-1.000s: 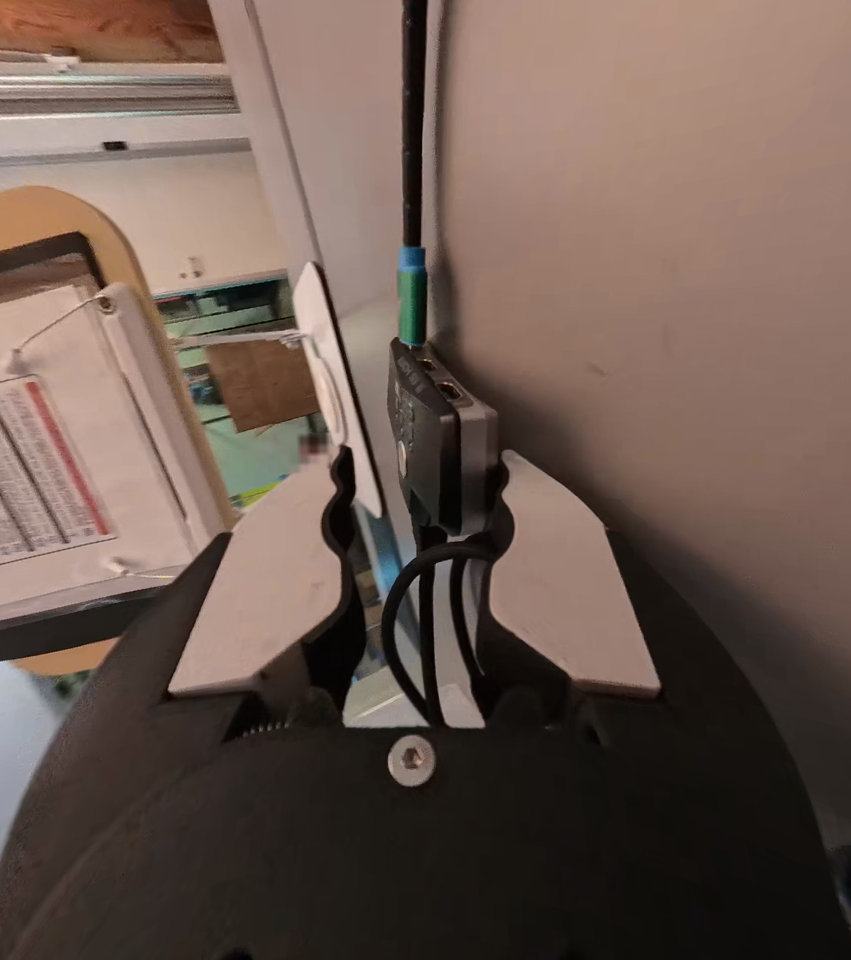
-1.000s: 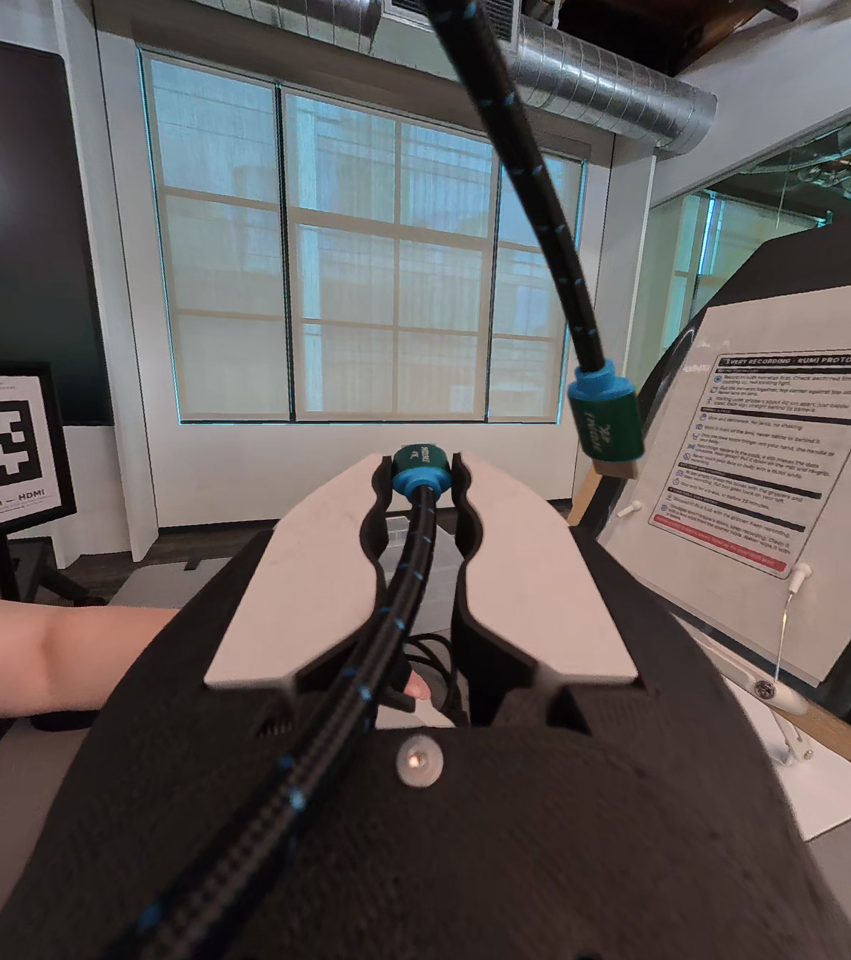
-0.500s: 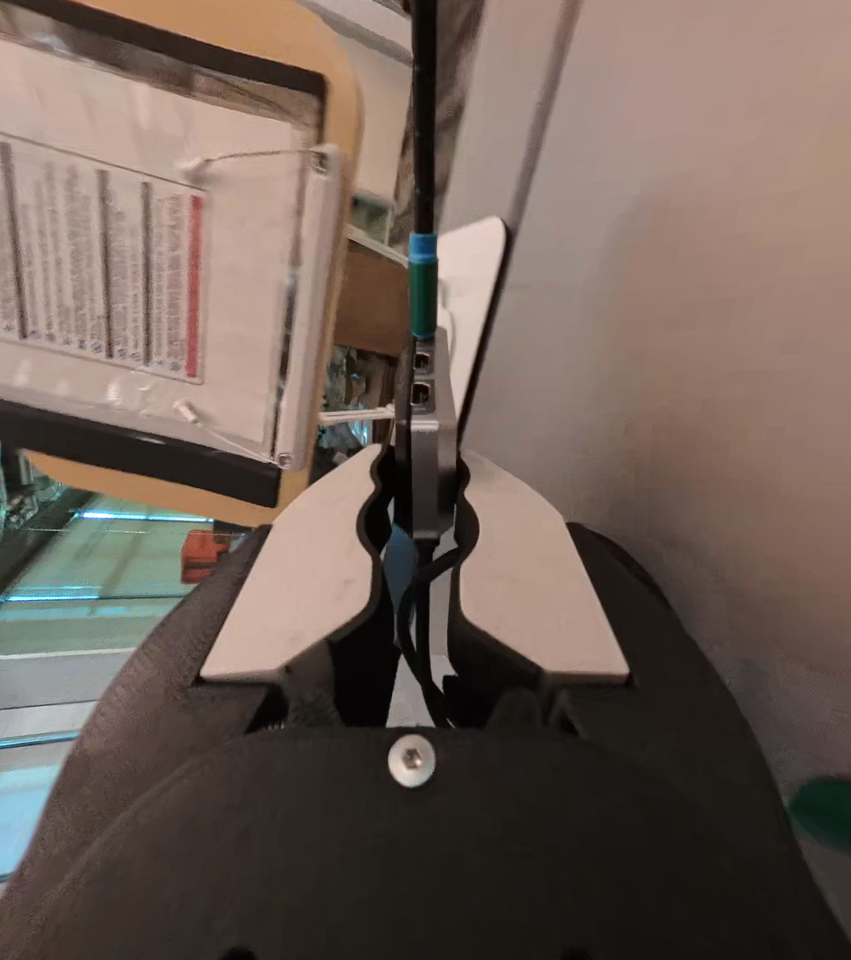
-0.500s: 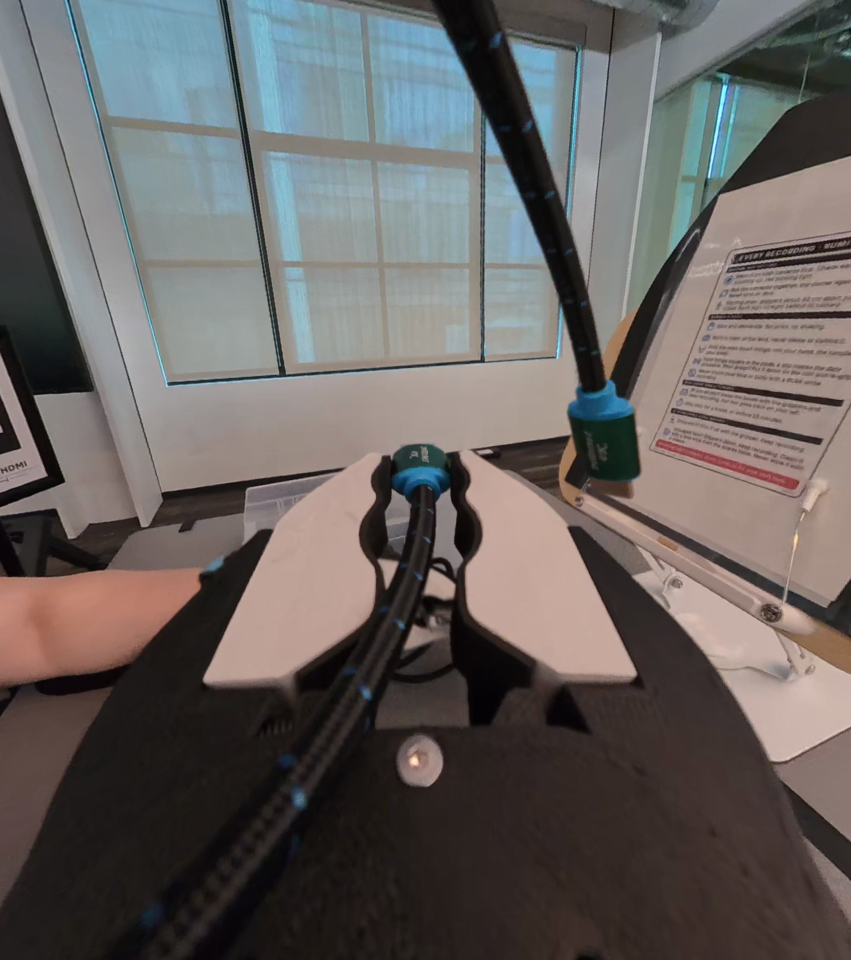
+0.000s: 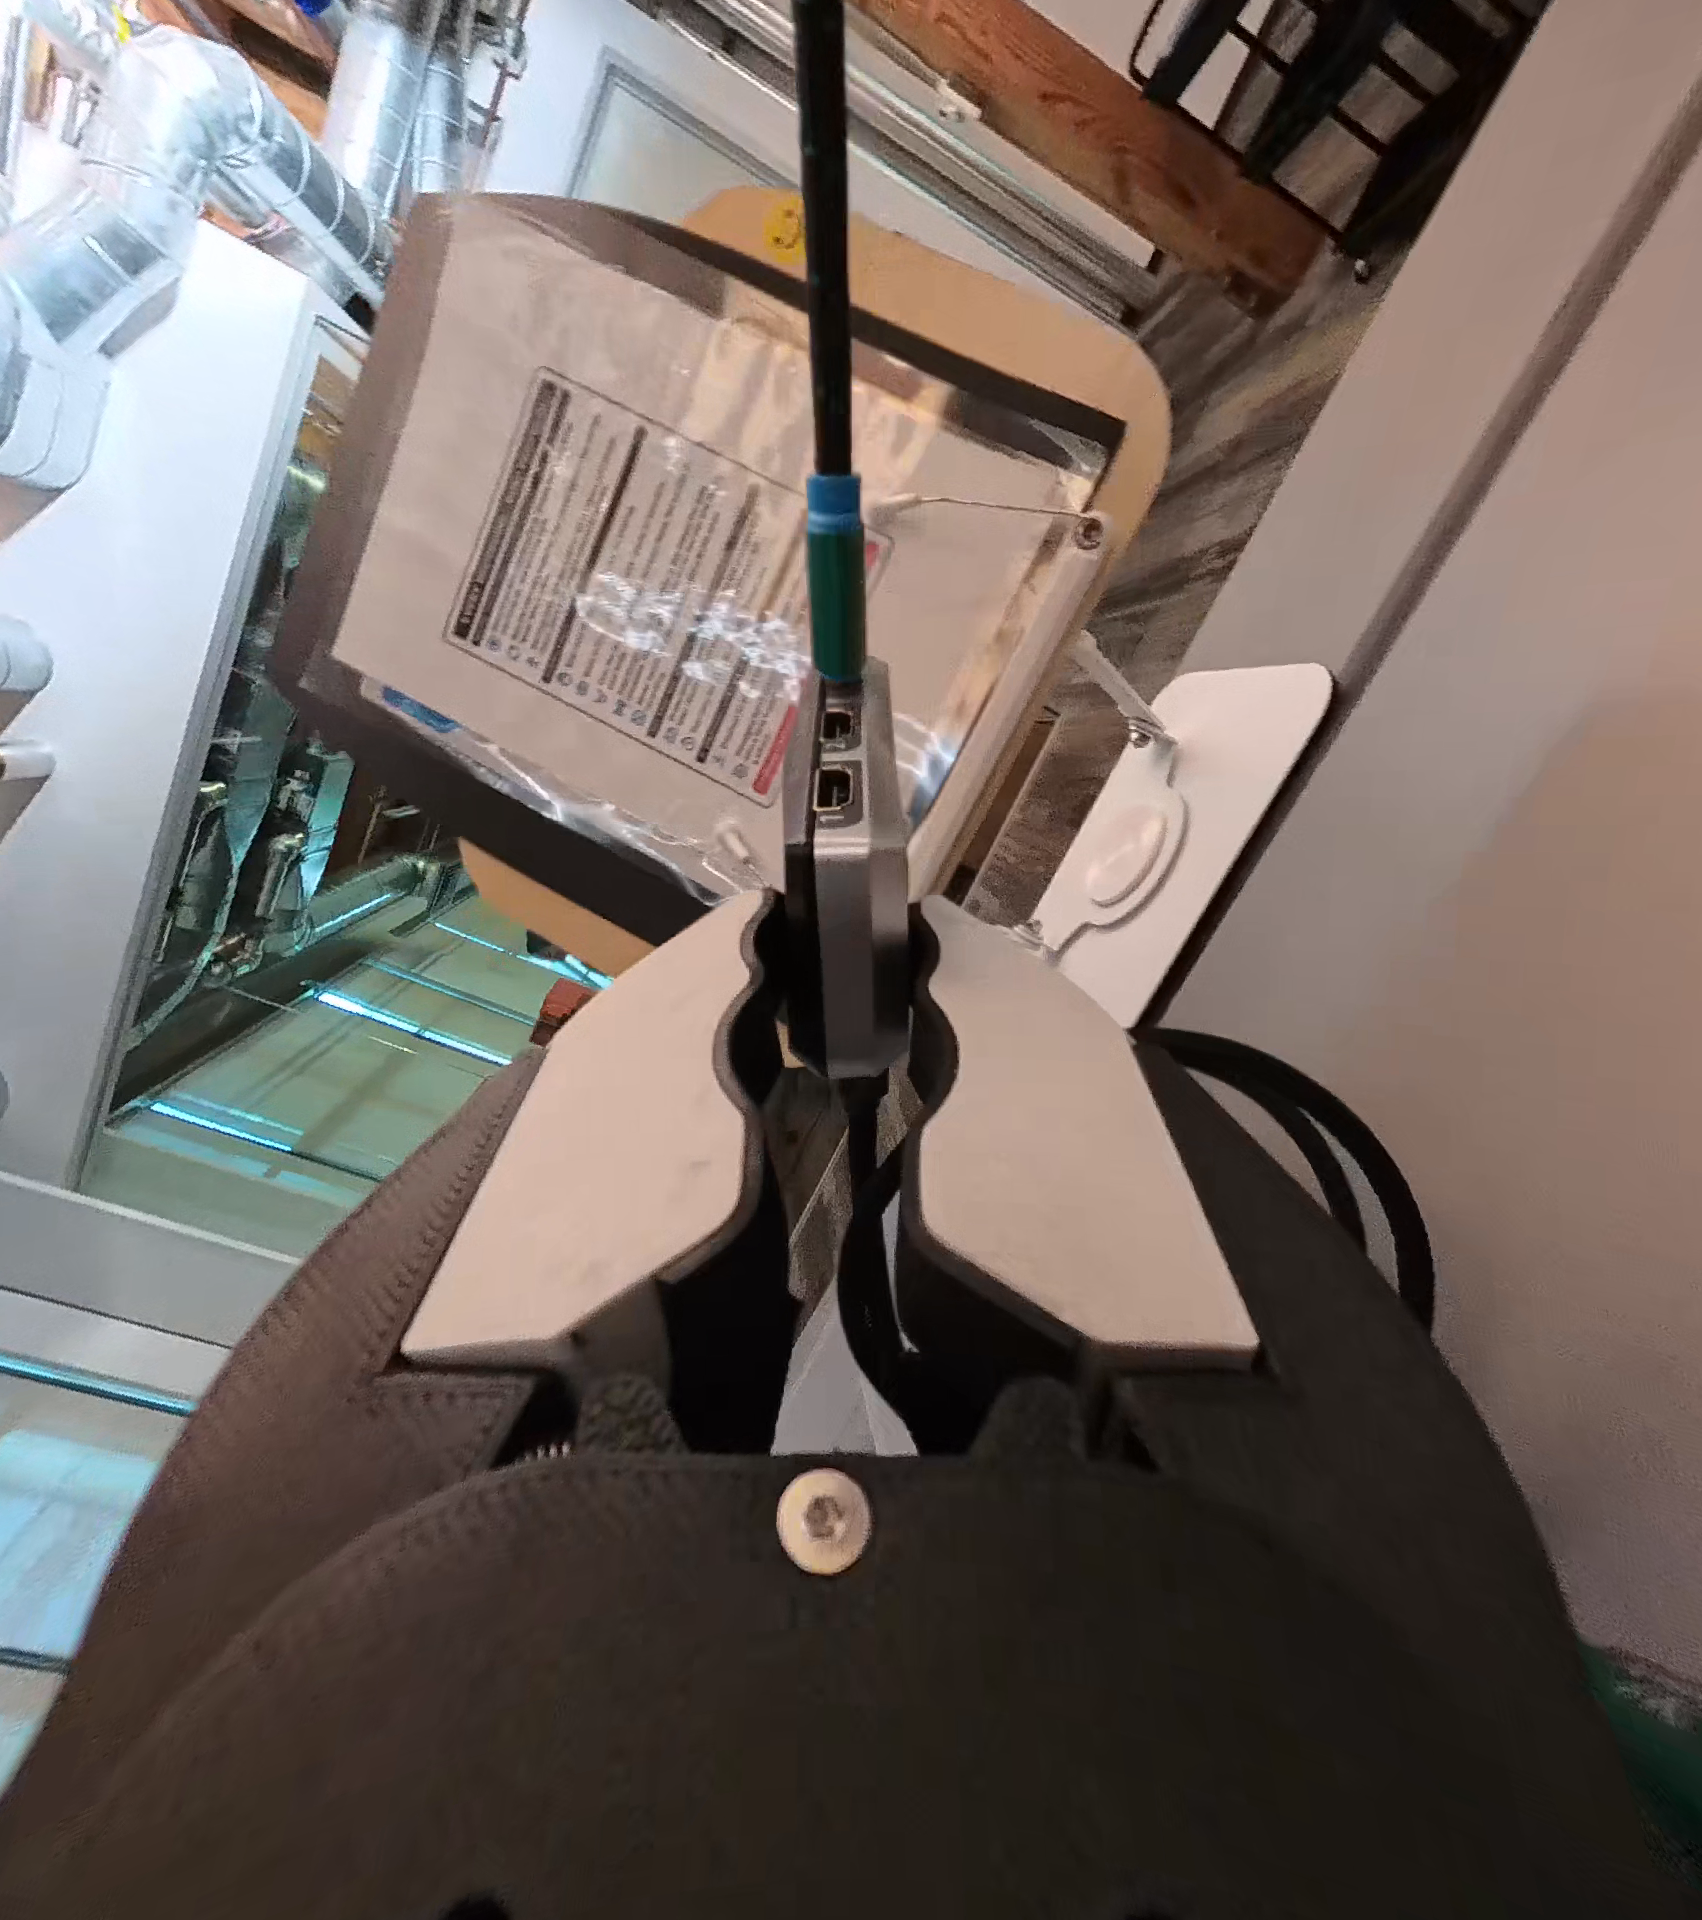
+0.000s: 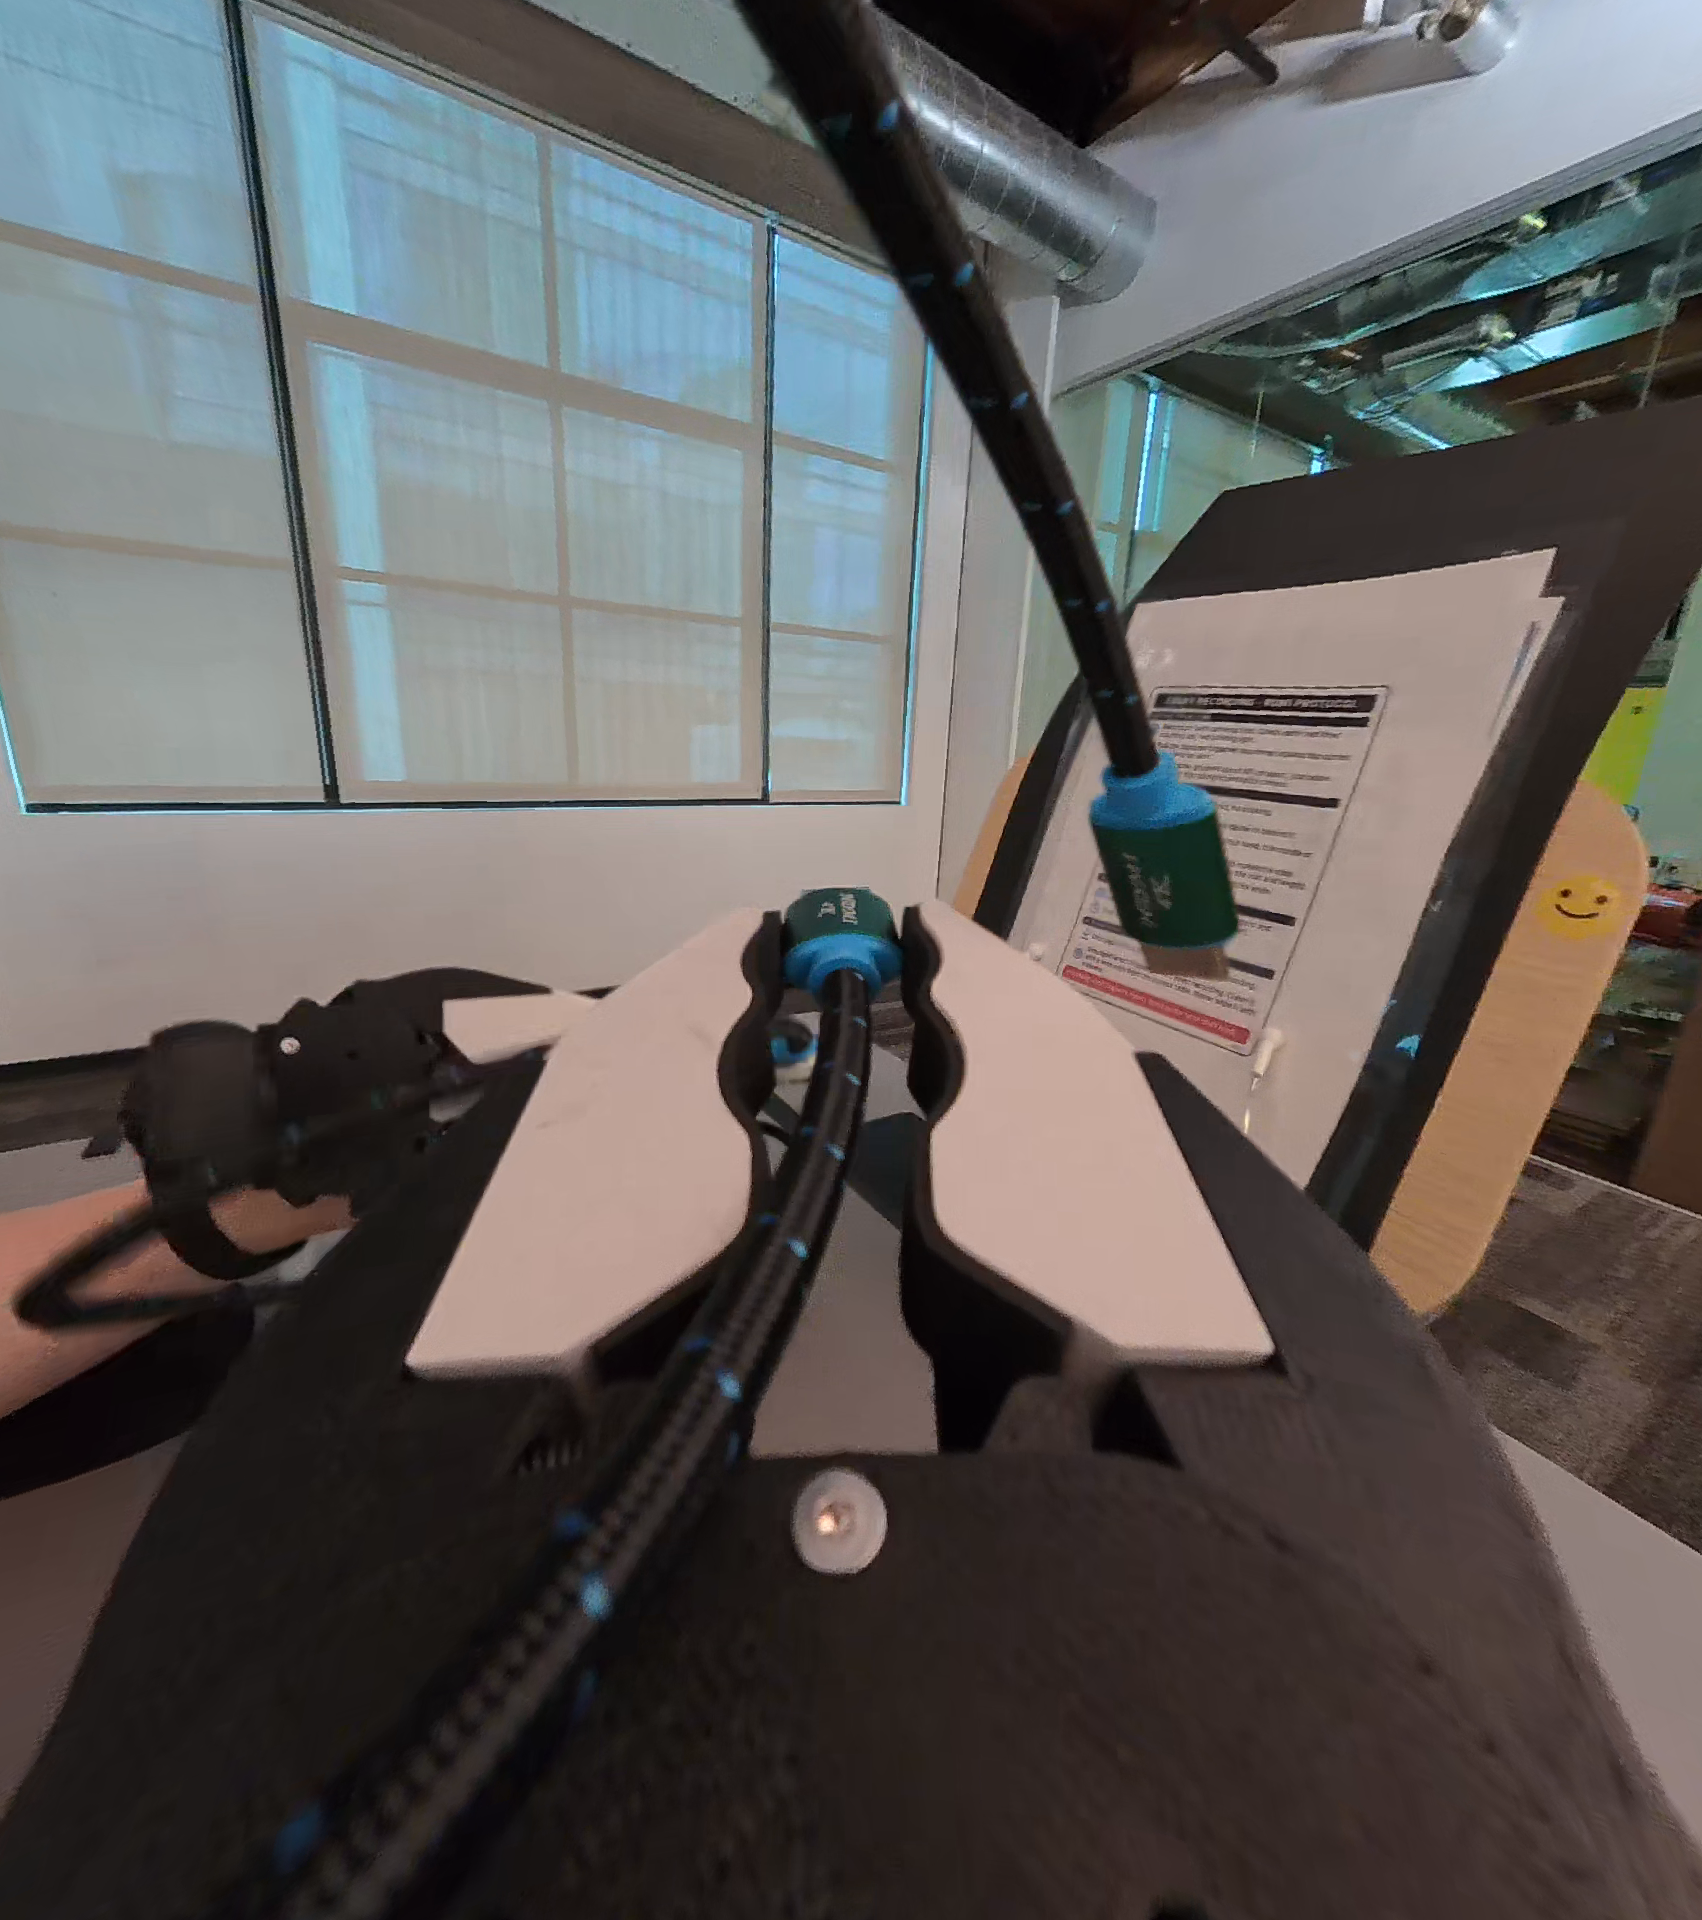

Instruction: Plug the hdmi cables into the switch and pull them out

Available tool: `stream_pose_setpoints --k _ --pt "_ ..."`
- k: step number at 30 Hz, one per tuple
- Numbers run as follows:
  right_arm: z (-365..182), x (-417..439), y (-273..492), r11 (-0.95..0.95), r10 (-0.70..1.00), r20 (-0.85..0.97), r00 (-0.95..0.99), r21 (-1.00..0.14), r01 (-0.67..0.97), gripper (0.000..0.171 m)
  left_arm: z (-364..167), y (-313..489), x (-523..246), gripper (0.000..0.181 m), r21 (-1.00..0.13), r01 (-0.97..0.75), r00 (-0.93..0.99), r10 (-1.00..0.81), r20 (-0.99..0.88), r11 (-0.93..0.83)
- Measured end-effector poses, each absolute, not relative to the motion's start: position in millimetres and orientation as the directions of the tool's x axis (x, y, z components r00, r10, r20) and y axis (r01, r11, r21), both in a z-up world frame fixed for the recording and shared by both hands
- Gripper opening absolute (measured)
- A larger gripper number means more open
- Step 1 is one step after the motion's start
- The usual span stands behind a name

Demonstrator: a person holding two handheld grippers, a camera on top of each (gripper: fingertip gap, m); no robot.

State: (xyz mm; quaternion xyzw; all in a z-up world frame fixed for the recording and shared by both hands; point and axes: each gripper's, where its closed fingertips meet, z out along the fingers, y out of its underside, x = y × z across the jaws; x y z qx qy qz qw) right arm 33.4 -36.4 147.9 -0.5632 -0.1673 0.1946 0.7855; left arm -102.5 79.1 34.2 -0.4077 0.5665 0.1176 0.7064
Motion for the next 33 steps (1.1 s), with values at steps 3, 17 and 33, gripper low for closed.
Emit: stream_pose_setpoints --k 3,17,33 --pt "143.0 29.7 -32.6 0.296 0.502 0.053 0.863 -0.948 -0.115 0.022 50.8 79.0 -110.5 0.022 -0.459 -0.610 0.375 -0.275 -0.885 0.646" --pt "100.6 -55.2 -11.1 0.215 0.694 0.031 0.719 -0.962 -0.166 0.022 93.9 64.7 -128.9 0.021 -0.449 -0.592 0.427 -0.212 -0.879 0.670" --pt "77.9 -90.5 -4.4 0.169 0.726 0.053 0.685 -0.980 -0.104 0.022 64.8 43.3 -97.6 0.022 -0.275 -0.623 0.264 -0.134 -0.955 0.733"
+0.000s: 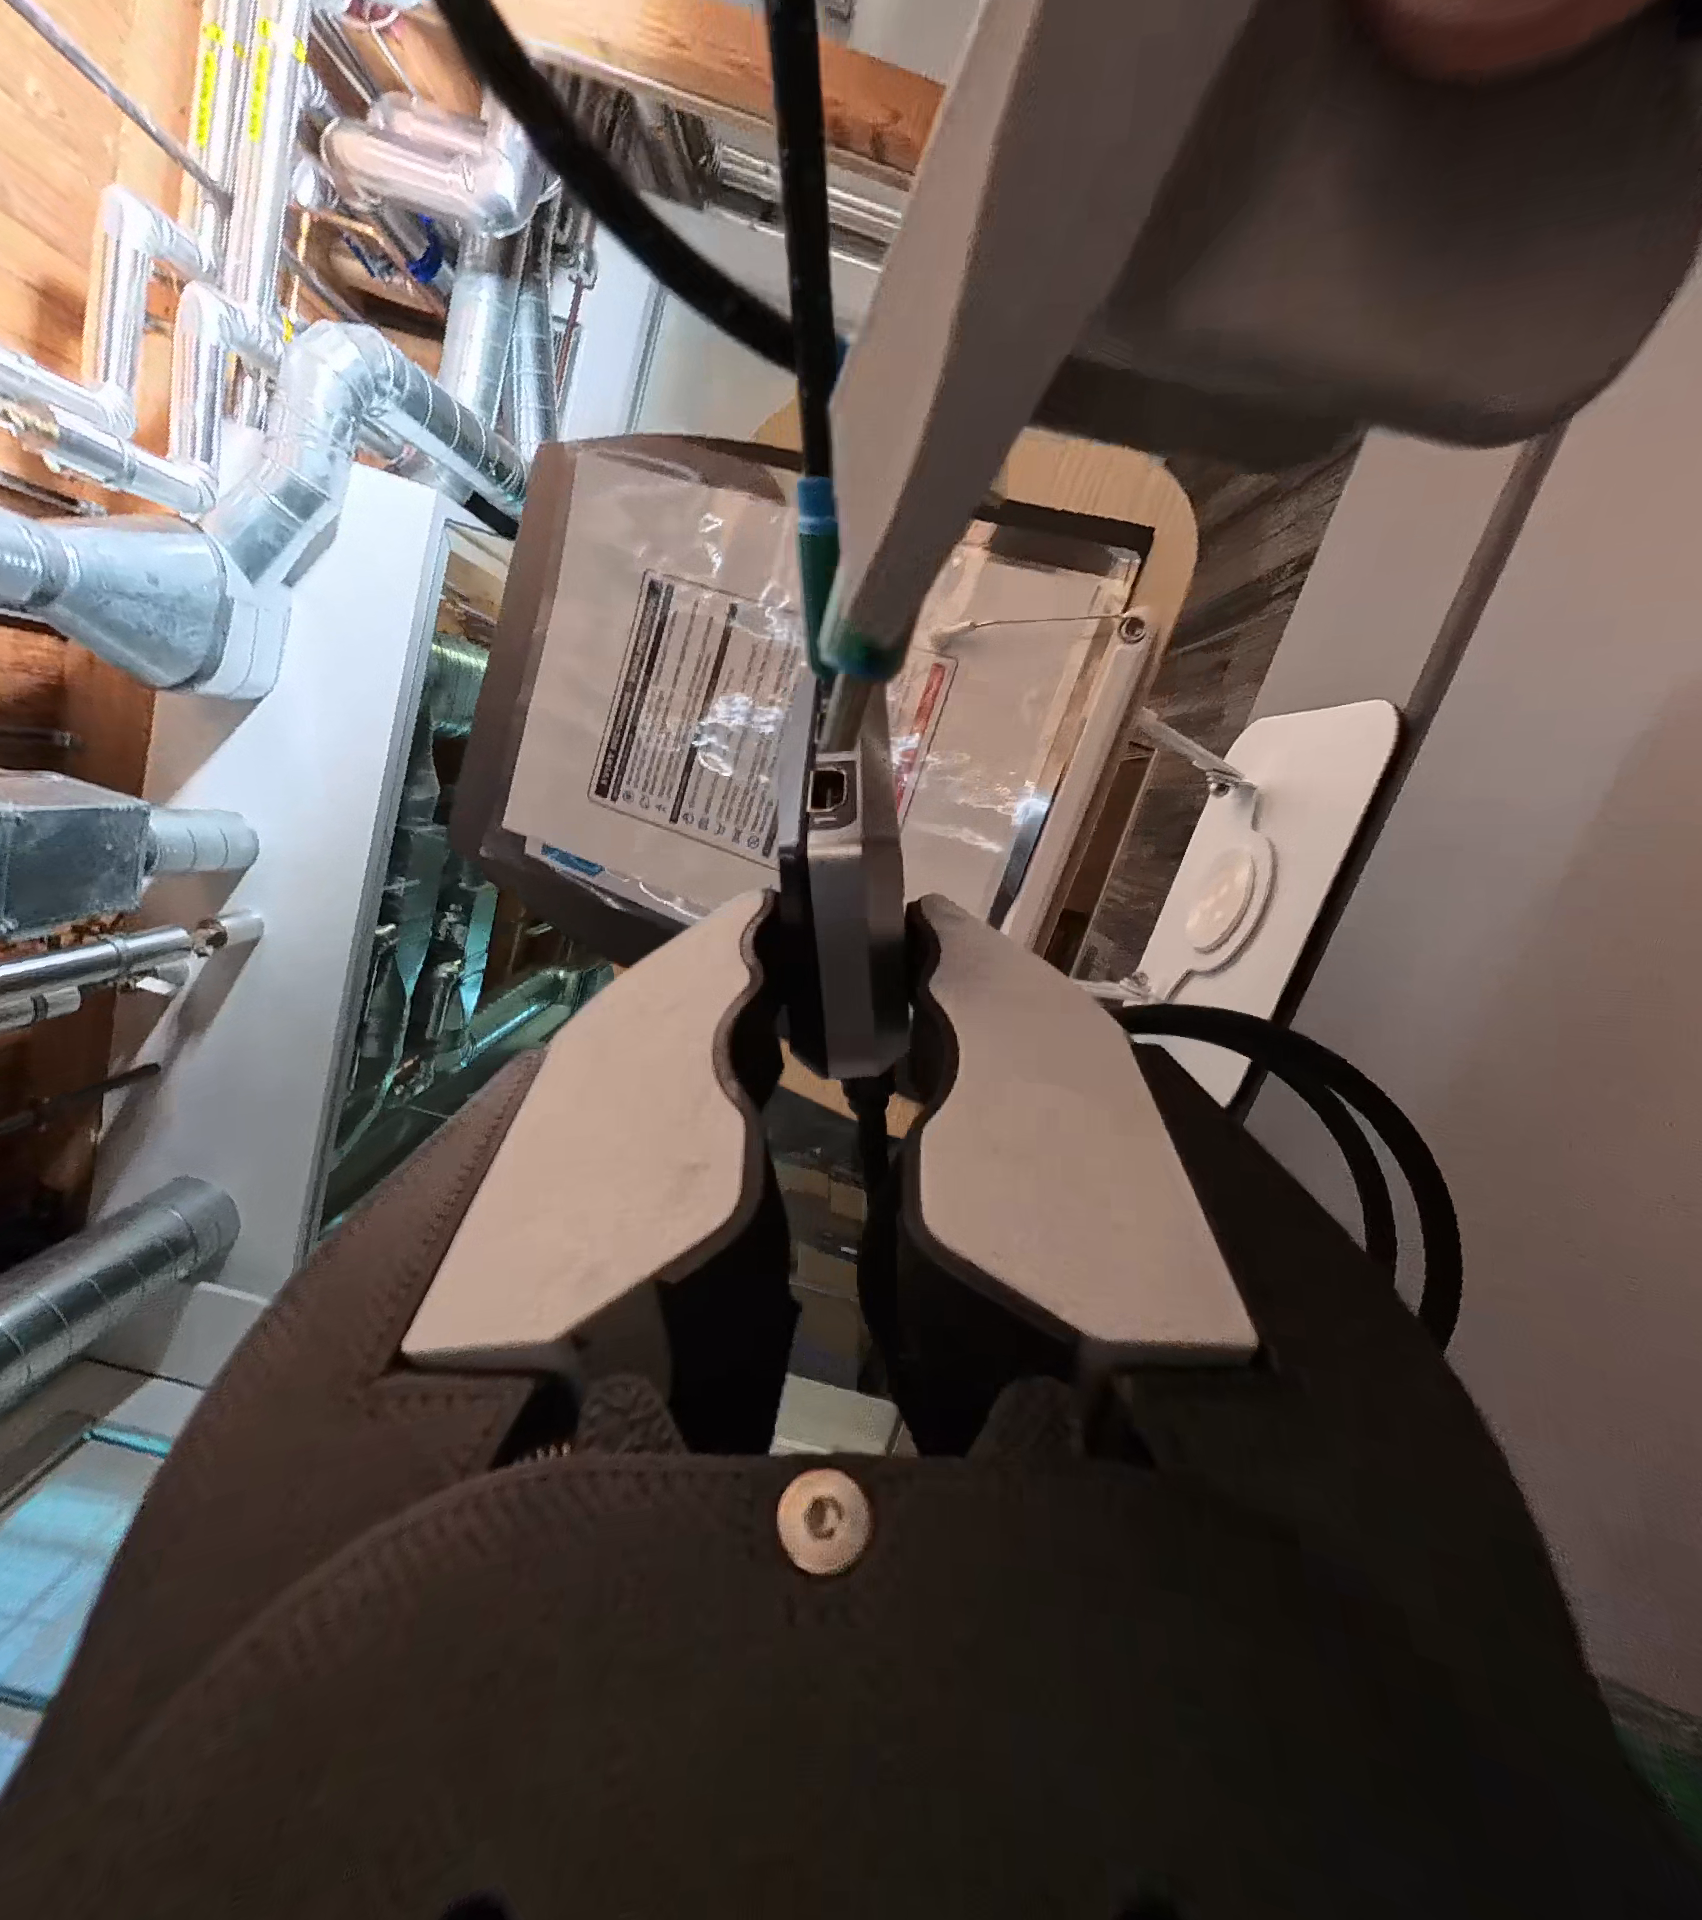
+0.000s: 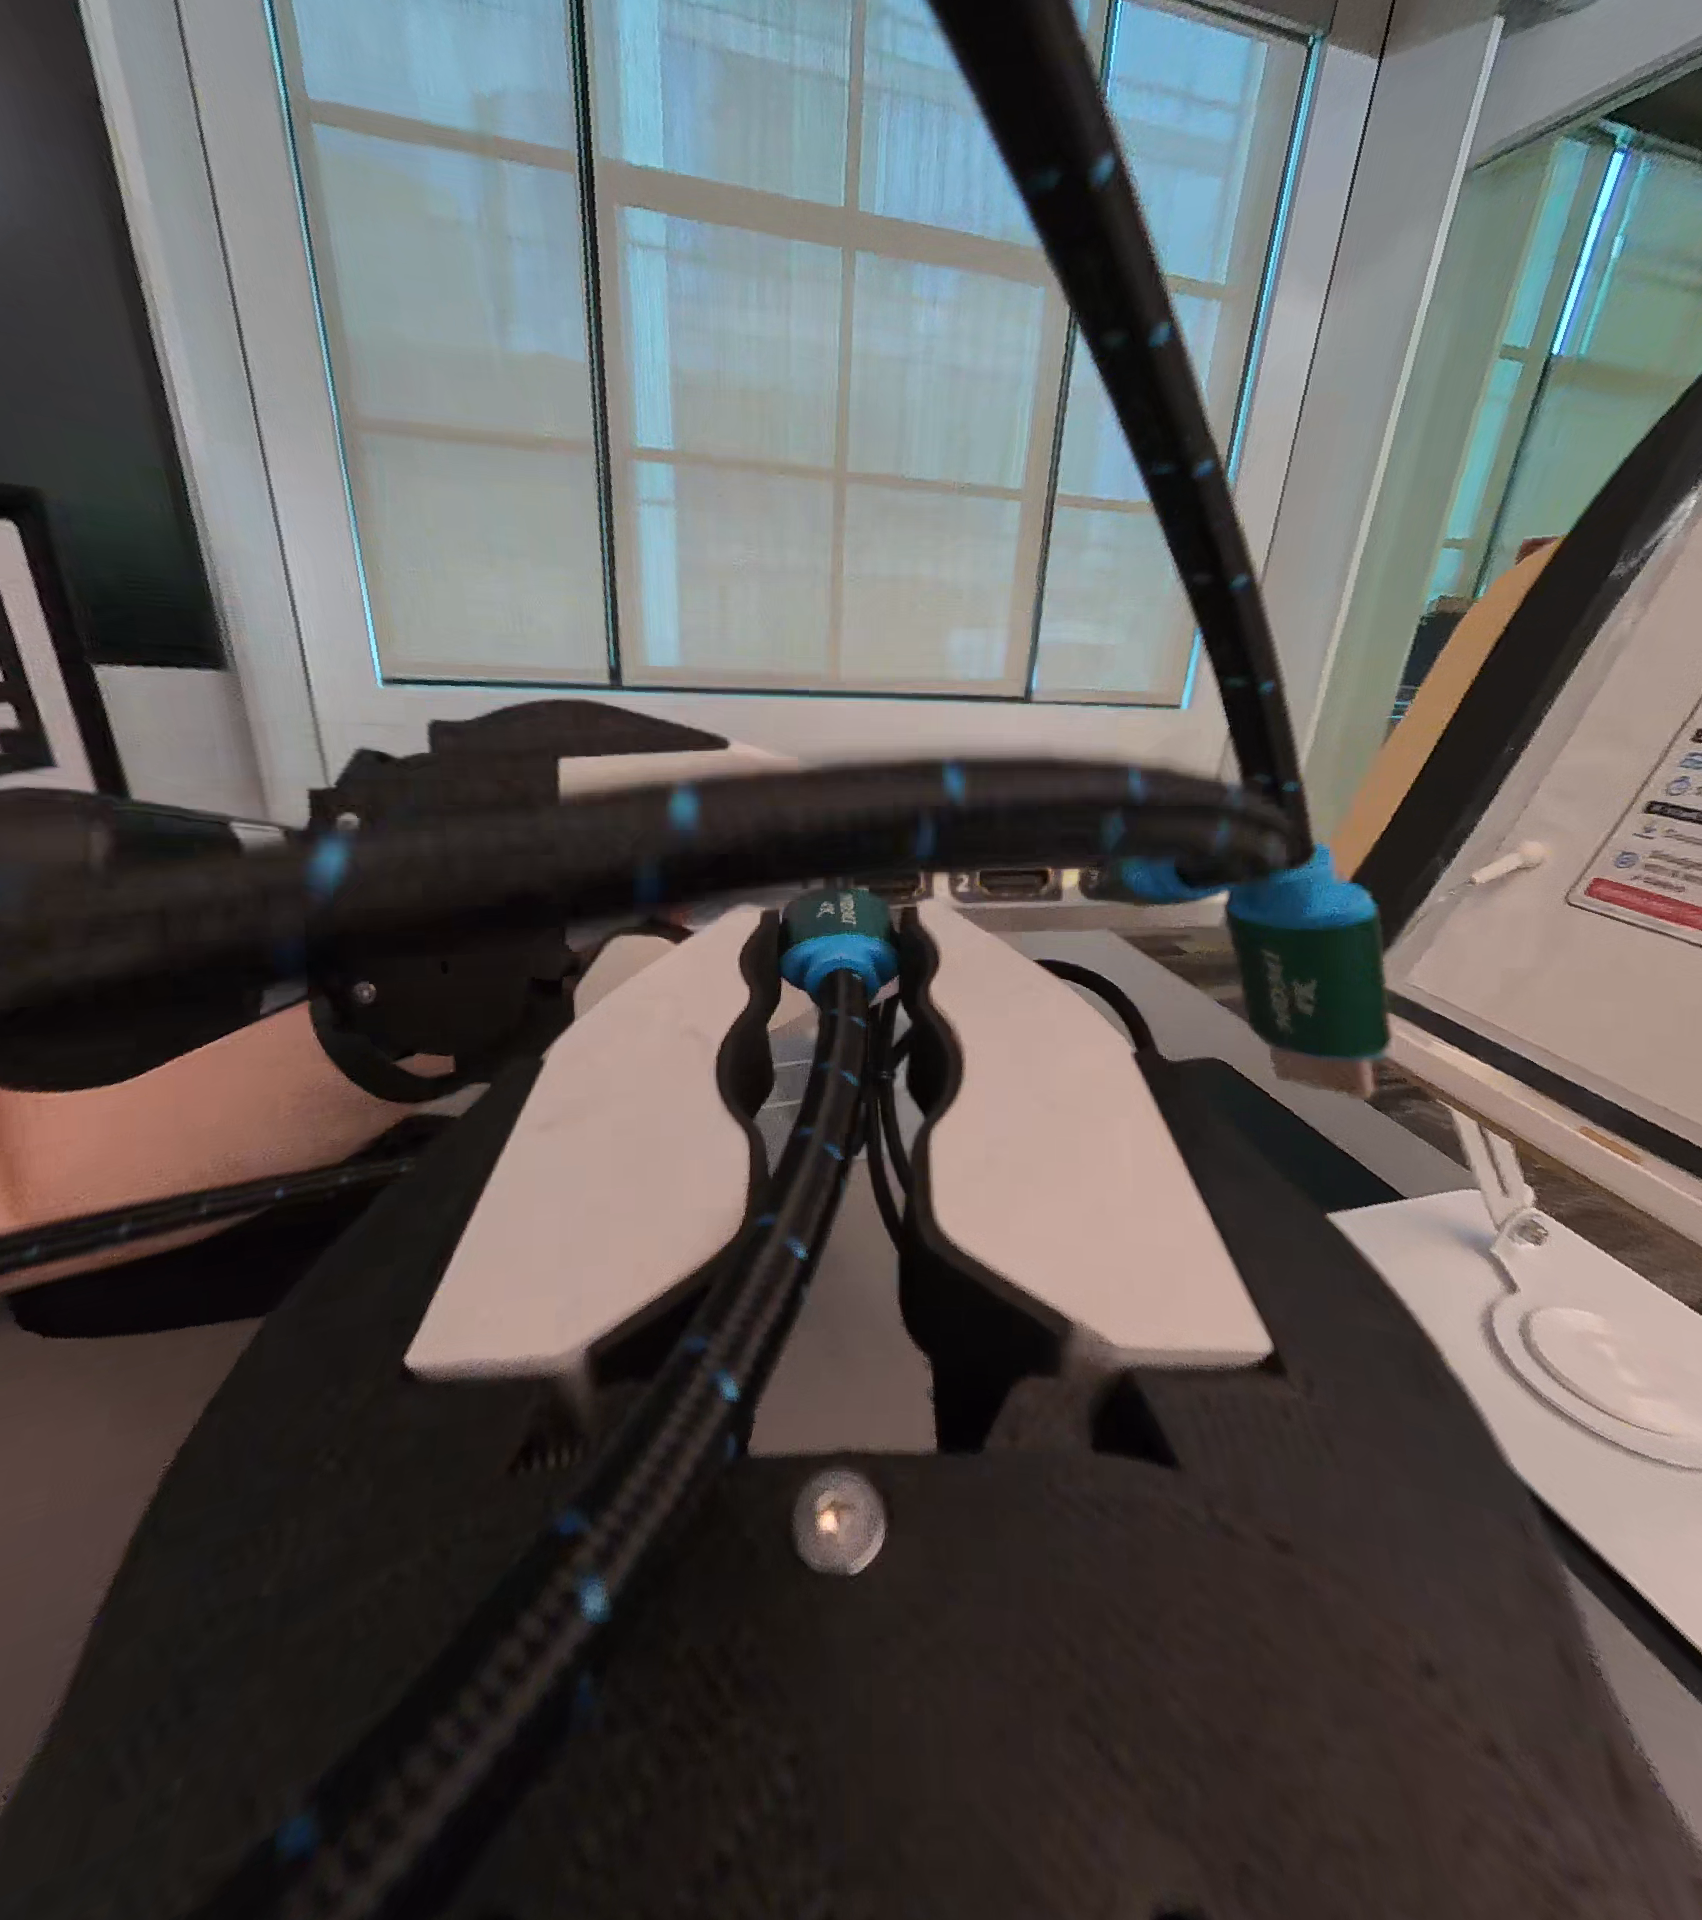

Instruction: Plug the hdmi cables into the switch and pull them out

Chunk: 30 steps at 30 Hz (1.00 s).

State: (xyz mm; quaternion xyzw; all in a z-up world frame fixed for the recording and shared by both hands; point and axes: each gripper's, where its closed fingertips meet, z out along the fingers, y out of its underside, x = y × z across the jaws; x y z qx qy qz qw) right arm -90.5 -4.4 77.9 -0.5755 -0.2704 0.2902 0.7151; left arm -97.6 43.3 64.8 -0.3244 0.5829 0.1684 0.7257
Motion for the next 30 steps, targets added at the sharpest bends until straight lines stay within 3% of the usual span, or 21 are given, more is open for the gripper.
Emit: stream_pose_setpoints --k 30 --pt "74.2 -87.6 -2.9 0.137 0.718 0.062 0.693 -0.989 -0.053 0.022 62.1 30.2 -94.3 0.021 -0.191 -0.614 0.218 -0.068 -0.974 0.766"
